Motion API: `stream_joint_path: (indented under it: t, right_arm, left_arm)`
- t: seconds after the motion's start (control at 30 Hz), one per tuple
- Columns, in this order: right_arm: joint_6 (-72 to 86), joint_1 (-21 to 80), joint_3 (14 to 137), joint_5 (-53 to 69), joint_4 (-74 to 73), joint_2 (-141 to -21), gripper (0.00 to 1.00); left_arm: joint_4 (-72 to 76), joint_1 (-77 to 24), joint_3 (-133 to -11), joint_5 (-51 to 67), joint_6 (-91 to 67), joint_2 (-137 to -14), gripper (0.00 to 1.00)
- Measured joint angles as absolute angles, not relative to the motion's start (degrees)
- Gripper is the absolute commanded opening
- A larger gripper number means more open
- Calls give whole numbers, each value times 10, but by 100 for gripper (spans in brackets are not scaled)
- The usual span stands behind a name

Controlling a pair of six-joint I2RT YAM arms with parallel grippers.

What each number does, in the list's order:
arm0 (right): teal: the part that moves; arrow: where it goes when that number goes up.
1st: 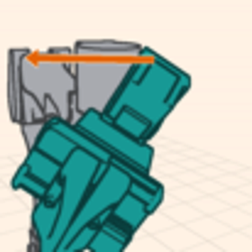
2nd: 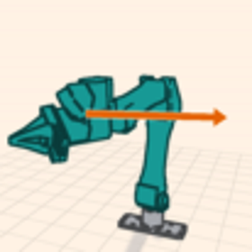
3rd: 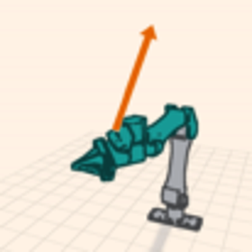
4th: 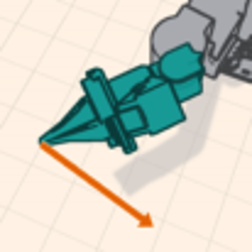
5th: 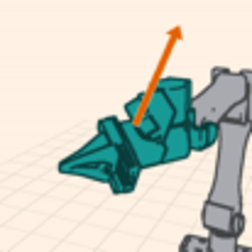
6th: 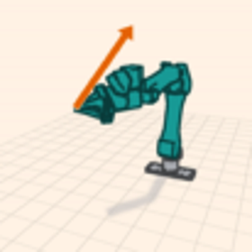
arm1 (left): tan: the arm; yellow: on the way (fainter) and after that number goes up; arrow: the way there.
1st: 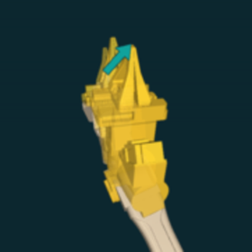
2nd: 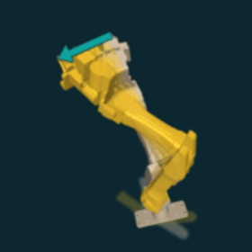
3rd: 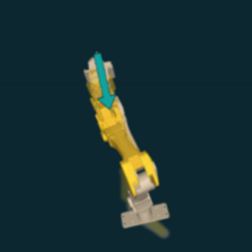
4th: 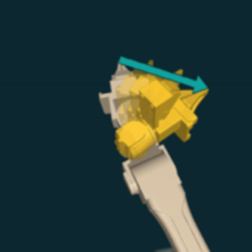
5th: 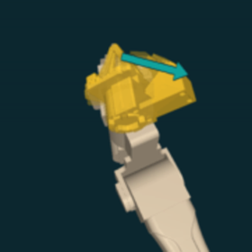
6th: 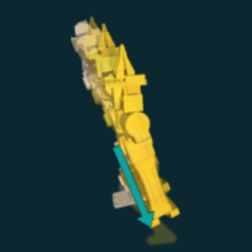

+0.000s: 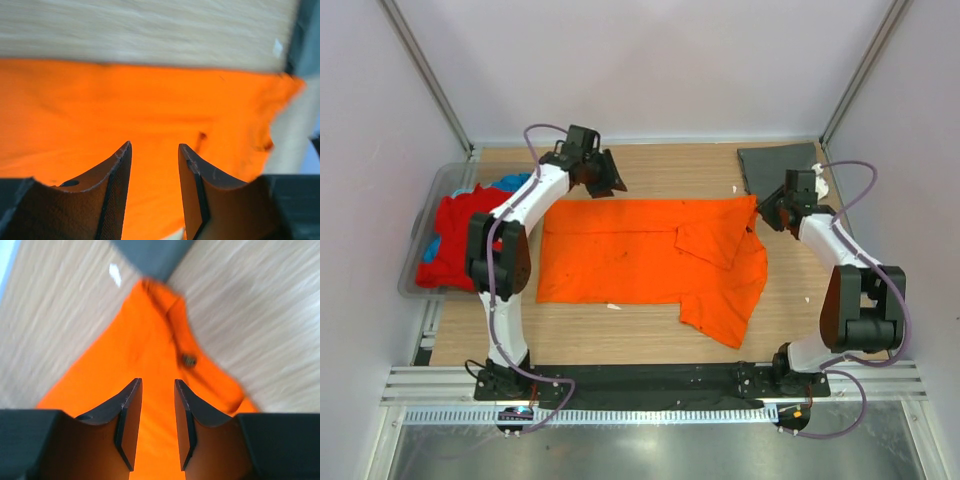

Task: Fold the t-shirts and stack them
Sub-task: Fold the tshirt

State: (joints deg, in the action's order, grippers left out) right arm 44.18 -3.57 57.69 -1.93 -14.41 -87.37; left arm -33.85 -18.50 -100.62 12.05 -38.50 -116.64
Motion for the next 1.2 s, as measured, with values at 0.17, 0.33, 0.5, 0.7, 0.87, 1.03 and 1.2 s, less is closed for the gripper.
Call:
stream_joint_path:
  t: [0.17,0.33,0.5,0.7,0.87,1.03,1.2]
  right_arm:
    - [472,50,541,-31,-179,-854,38]
    - [496,84,484,-41,-193,-847,37]
    - [506,85,460,-48,-197,-839,37]
    - [517,86,447,-48,-182,-838,35]
    - [532,90,427,-48,-176,-835,34]
    - [547,100,425,-54,-170,-835,34]
    - [560,109,425,-59,-161,-835,34]
  left_arm:
    - [-243,-269,-924,187,-387,-1132,40]
    - [-192,-333,-878,235,-397,-1162,40]
    - [-160,-349,-876,246,-400,-1198,40]
    - [-128,-353,-876,248,-401,-1224,41]
    - [-107,-360,-876,253,-403,-1243,41]
    - [-96,-367,-876,254,-409,-1262,41]
    - [-94,-367,-877,253,-415,-1263,39]
